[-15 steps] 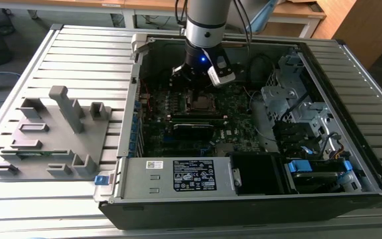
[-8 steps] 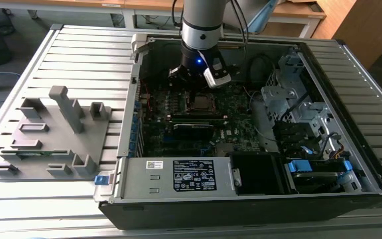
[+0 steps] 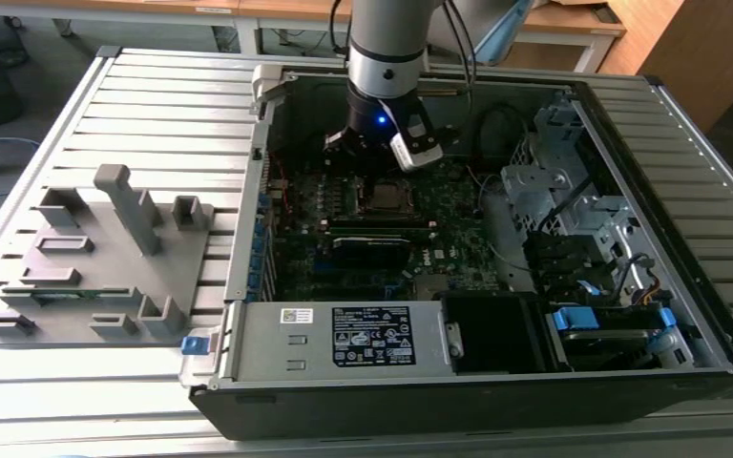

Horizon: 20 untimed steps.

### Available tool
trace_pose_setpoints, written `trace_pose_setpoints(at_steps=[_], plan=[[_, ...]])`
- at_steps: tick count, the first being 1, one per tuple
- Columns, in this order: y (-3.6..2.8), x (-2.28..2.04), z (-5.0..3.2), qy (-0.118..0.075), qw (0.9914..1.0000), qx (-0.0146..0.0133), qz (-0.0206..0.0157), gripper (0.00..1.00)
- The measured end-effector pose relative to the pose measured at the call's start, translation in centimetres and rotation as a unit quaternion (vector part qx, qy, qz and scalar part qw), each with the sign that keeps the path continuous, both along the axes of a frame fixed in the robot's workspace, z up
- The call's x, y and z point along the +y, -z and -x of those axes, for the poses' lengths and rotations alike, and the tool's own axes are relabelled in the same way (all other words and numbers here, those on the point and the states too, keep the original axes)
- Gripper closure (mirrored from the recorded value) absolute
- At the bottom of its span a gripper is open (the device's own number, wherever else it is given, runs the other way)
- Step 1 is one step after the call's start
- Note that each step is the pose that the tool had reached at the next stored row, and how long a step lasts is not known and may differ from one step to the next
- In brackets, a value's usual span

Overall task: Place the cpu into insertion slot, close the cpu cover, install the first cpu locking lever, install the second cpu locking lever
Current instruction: 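Close the cpu cover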

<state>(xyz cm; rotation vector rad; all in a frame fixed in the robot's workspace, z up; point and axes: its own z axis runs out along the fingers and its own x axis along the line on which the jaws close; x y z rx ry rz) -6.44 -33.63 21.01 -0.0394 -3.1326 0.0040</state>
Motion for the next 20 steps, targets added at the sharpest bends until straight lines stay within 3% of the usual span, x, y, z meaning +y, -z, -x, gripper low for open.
trace_pose_setpoints(at_steps=[20], plan=[[1.23,-0.02,0.60,0.000,1.00000,-0.0011,0.0004,0.89]])
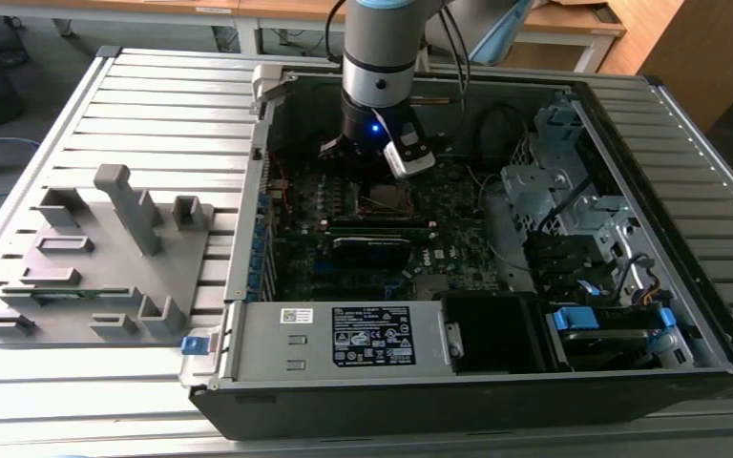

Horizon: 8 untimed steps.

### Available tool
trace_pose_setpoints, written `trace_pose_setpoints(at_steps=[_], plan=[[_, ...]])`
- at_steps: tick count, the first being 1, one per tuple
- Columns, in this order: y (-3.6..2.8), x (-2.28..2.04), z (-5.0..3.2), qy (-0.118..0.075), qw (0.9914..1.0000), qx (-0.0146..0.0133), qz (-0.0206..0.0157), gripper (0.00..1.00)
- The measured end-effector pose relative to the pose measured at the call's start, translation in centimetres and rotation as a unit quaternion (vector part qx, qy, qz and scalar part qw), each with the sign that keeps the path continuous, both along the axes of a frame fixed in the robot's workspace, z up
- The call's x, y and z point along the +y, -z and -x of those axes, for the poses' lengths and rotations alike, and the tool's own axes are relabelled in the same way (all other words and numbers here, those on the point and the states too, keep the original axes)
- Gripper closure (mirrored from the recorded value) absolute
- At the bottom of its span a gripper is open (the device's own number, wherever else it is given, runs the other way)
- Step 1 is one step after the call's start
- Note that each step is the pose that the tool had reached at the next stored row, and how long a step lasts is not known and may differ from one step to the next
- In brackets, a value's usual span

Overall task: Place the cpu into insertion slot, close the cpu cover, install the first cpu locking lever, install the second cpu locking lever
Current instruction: 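Close the cpu cover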

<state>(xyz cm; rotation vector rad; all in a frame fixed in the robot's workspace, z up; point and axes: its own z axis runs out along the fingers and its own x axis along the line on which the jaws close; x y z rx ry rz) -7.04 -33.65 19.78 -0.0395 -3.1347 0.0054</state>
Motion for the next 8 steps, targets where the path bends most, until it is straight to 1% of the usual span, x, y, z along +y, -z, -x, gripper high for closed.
trace_pose_setpoints(at_steps=[4,8], plan=[[0.06,0.02,-0.01,0.000,1.00000,-0.0004,-0.0005,0.89],[0.18,0.00,0.03,0.000,1.00000,-0.0002,-0.0001,0.89]])
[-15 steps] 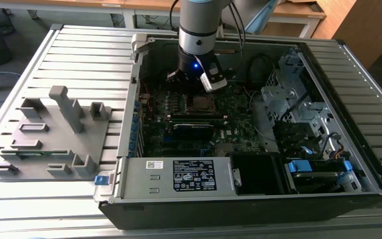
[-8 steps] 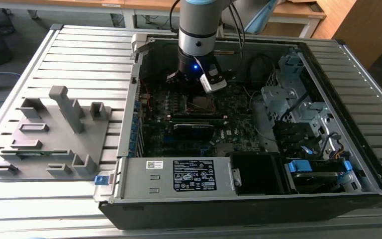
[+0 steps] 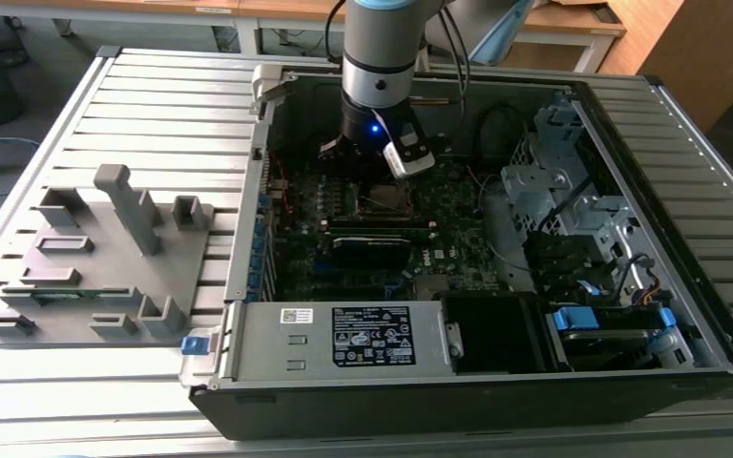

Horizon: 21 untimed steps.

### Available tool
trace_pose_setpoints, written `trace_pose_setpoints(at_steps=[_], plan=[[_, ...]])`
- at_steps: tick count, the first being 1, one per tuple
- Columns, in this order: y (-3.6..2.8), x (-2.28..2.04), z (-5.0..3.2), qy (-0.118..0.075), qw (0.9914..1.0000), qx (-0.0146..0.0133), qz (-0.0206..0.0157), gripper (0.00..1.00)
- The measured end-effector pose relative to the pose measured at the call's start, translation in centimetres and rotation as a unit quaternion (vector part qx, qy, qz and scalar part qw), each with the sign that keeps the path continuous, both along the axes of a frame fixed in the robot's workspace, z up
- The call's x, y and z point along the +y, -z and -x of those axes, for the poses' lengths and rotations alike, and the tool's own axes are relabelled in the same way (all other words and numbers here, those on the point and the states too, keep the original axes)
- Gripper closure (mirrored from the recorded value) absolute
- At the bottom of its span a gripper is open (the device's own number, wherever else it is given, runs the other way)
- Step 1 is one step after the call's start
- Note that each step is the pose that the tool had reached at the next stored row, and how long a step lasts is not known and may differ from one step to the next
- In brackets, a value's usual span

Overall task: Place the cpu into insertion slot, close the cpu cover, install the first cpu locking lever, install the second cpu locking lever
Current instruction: 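Close the cpu cover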

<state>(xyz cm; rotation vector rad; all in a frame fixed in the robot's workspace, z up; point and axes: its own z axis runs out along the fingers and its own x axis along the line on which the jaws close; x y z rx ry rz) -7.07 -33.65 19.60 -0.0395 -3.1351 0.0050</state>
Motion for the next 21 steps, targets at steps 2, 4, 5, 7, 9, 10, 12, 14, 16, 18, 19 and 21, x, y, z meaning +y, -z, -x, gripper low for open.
trace_pose_setpoints(at_steps=[2,4,5,7,9,10,12,14,16,18,19,21], plan=[[0.02,0.00,0.00,0.000,1.00000,-0.0001,-0.0002,0.89],[0.02,0.00,0.00,0.000,1.00000,-0.0001,-0.0002,0.89],[0.02,0.00,0.00,0.000,1.00000,-0.0001,-0.0002,0.89],[-0.02,0.00,0.00,0.000,1.00000,-0.0002,-0.0003,0.89],[-0.16,0.03,-0.02,0.000,1.00000,-0.0007,-0.0011,0.89],[-0.24,0.05,-0.03,0.000,1.00000,-0.0009,-0.0014,0.89],[-0.54,0.02,-0.01,0.000,1.00000,-0.0003,-0.0005,0.89],[-0.80,0.02,-0.01,0.000,1.00000,-0.0004,-0.0006,0.89],[-1.15,0.02,-0.01,0.000,1.00000,-0.0003,-0.0004,0.89],[-1.40,0.02,-0.01,0.000,1.00000,-0.0003,-0.0004,0.89],[-1.40,0.02,-0.01,0.000,1.00000,-0.0003,-0.0005,0.89],[-1.41,0.02,-0.01,0.000,1.00000,-0.0004,-0.0005,0.89]])
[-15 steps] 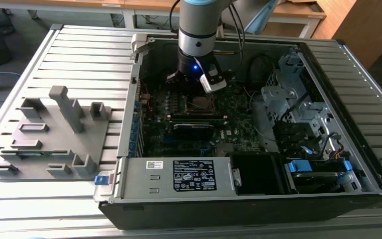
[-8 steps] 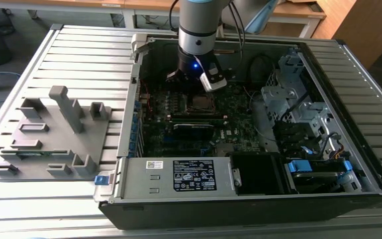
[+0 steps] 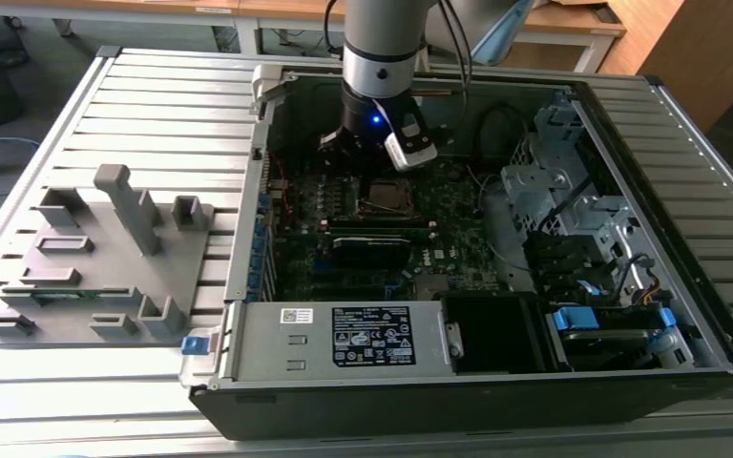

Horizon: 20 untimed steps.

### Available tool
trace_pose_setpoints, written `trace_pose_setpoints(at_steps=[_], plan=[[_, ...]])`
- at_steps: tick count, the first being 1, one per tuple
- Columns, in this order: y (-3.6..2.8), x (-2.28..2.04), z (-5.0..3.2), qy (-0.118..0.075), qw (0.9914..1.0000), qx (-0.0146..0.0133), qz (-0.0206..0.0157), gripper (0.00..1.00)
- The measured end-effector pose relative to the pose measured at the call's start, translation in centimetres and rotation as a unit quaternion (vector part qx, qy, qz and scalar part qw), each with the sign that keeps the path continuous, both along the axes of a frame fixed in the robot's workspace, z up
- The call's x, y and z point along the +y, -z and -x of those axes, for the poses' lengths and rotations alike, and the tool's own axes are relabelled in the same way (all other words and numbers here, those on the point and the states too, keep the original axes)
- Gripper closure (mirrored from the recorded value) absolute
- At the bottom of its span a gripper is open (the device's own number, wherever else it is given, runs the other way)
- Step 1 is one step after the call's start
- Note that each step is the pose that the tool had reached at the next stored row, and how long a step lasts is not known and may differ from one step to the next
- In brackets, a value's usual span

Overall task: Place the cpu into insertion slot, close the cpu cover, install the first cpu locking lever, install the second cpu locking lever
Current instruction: 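Close the cpu cover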

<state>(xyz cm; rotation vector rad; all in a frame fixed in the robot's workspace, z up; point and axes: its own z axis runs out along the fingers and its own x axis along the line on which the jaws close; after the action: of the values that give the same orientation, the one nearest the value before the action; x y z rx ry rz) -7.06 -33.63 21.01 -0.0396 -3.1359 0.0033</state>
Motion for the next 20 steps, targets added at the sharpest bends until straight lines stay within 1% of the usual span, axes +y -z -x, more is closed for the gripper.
trace_pose_setpoints(at_steps=[2,4,12,13,16,19,20], plan=[[-0.01,-0.01,-0.03,0.000,1.00000,0.0001,0.0002,0.89],[-0.01,0.00,-0.37,0.000,1.00000,0.0001,0.0003,0.89],[0.03,0.00,-2.80,0.000,1.00000,0.0001,0.0001,0.89],[0.02,-0.01,-3.01,0.000,1.00000,0.0001,0.0001,0.89],[-0.03,-0.01,-3.05,0.000,1.00000,0.0001,0.0001,0.89],[-0.38,-0.01,-3.05,0.000,1.00000,0.0001,-0.0004,0.89],[-0.40,0.00,-3.05,0.000,1.00000,0.0001,-0.0005,0.89]])
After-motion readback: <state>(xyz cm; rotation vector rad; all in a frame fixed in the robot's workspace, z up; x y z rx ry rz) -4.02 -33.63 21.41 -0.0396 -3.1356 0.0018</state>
